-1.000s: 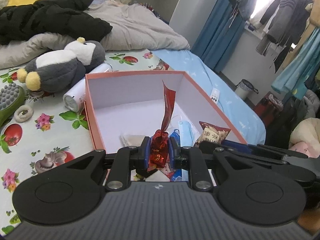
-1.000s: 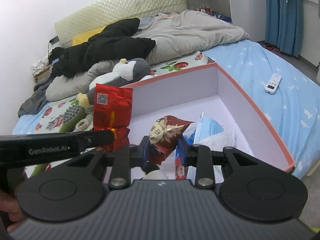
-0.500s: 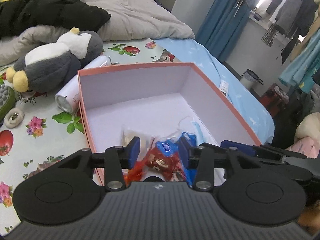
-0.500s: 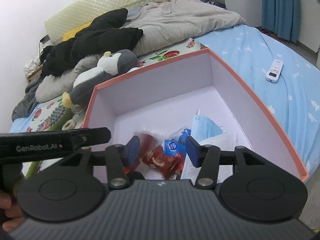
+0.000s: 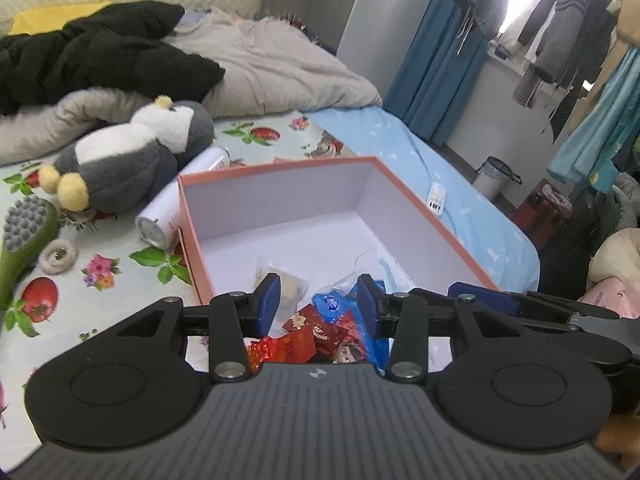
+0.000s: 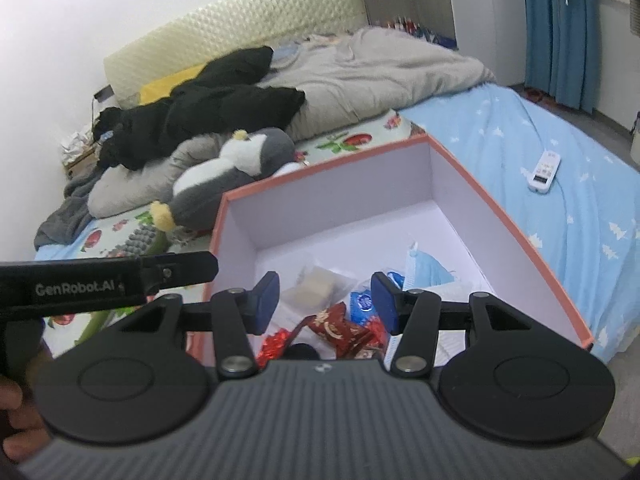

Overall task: Organize soft objects
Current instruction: 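Open both grippers to drop the red packets into the box, then withdraw both grippers from the box toward the white hair tie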

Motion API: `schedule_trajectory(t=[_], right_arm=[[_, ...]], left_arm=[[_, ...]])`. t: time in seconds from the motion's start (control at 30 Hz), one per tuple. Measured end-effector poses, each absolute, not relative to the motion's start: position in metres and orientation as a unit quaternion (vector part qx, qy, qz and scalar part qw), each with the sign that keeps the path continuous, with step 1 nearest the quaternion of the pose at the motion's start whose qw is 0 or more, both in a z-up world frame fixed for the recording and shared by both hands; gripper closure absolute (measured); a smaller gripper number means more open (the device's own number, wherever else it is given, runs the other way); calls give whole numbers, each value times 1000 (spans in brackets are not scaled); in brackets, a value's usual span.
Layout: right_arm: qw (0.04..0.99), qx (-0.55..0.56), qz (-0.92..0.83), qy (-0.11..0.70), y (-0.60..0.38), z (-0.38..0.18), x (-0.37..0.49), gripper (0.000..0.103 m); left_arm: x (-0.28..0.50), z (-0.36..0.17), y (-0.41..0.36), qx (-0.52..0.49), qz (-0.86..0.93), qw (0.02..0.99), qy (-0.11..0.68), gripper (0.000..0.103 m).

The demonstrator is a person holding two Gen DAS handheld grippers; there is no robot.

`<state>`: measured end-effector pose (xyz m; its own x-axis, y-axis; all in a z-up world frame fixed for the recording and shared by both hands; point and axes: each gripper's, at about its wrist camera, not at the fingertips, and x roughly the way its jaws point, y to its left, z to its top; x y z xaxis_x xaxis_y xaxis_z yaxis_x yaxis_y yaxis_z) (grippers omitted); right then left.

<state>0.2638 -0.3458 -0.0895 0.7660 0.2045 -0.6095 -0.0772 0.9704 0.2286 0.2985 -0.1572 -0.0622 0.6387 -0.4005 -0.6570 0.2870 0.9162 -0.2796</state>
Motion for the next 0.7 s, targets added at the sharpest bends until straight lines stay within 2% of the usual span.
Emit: schedule_trajectory(t=[0.7], right_arm=[[952, 78, 110, 276, -312, -39, 159, 49]], left_arm=[[156, 0, -113, -82, -186, 930, 308, 55]])
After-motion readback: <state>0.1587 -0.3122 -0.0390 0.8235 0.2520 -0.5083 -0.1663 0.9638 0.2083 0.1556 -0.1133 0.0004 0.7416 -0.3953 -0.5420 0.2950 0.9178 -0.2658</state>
